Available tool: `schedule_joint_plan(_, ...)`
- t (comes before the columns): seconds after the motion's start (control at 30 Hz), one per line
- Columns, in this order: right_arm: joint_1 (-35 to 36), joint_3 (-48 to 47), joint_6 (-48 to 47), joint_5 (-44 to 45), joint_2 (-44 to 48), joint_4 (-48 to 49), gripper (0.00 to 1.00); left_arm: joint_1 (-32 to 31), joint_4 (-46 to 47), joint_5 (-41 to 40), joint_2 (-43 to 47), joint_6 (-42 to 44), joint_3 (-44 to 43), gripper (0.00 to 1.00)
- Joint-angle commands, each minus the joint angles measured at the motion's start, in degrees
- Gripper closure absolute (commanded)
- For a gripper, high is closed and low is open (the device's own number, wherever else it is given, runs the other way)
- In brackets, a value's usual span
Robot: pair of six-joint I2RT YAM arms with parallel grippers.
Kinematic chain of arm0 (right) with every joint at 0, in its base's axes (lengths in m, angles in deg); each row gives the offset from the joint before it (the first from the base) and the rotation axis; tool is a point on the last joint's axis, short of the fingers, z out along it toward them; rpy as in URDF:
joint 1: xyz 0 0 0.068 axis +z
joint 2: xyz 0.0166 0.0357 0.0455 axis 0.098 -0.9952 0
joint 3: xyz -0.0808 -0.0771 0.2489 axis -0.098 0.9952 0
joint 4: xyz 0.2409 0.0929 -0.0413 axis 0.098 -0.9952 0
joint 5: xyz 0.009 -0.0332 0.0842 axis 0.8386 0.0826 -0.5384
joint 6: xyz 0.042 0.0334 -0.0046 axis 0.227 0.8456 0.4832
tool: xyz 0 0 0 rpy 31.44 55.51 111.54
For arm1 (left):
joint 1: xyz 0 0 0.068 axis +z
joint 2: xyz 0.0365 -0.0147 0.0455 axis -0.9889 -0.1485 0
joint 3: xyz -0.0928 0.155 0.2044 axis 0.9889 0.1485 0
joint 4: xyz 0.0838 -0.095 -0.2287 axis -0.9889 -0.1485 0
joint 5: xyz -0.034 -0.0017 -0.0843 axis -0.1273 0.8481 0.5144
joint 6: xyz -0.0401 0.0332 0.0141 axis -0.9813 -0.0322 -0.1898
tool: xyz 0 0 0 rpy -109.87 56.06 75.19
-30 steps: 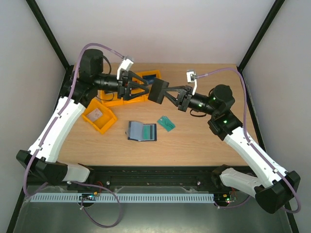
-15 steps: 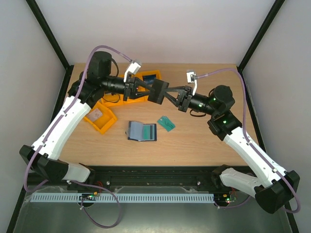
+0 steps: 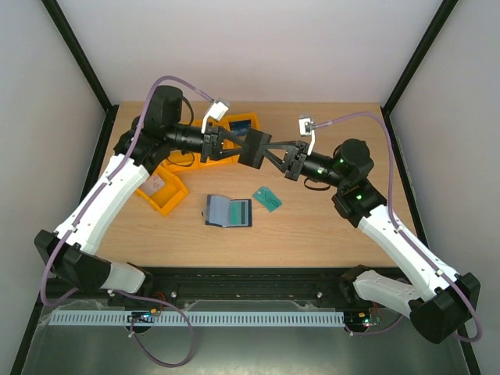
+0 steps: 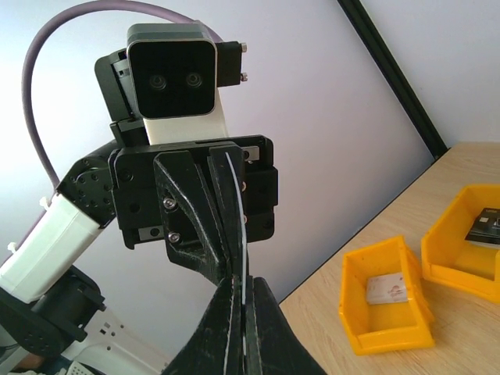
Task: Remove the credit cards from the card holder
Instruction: Place the credit card in the storage box.
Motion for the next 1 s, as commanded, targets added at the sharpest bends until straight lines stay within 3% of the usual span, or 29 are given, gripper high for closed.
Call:
schedule_joint_plan(0.0, 0.11, 0.51, -0.82, 0.89, -0.45, 0.63, 0.98, -0.44, 2.58, 1.01, -1.27, -2.12, -0.52, 0.94)
schedule_joint_plan(0.1, 0.12, 1.03, -0.35, 0.24, -0.57, 1.93, 0.98, -0.44, 2.75, 1.23, -1.93, -2.56, -0.42, 0.85)
schedule_joint_plan(0.33, 0.11, 0.61, -1.48, -0.69, -1.63, 0.76, 0.98, -0.44, 2.21, 2.78, -2.42, -1.48, 0.48, 0.84)
schedule_joint_plan(0.47, 0.11, 2.27, -0.46, -0.86, -1.84, 3.73, 0.98, -0.22, 1.8, 5.29, -3.19, -1.07, 0.27, 0.97)
schedule_joint_plan(0.67, 0.11, 2.37, -1.49, -0.53, -2.97, 3.51, 0.98, 2.41, -3.37, 4.67, -2.79, 4.41, 0.42, 0.98)
schedule_joint_plan(0.7, 0.11, 2.11, -2.41, 0.76, -3.21, 2.15, 0.87, 3.11, -3.92, 3.47, -2.62, 5.03, 0.56, 0.98)
schedule_joint_plan(0.8, 0.02, 0.81, -5.89, 7.0, -3.84, -3.69, 0.28, 6.21, -7.67, -0.99, -2.86, 10.16, 0.39, 0.98)
schedule_joint_plan(0.83, 0.02, 0.14, -7.34, 11.01, -4.09, -6.08, 0.03, 7.81, -9.84, -3.91, -3.19, 13.32, 0.06, 0.98)
schedule_joint_plan(0.97, 0.02, -1.32, -12.05, 22.16, -5.24, -15.05, 0.01, 14.49, -17.96, -23.51, -4.87, 29.64, -1.52, 0.98)
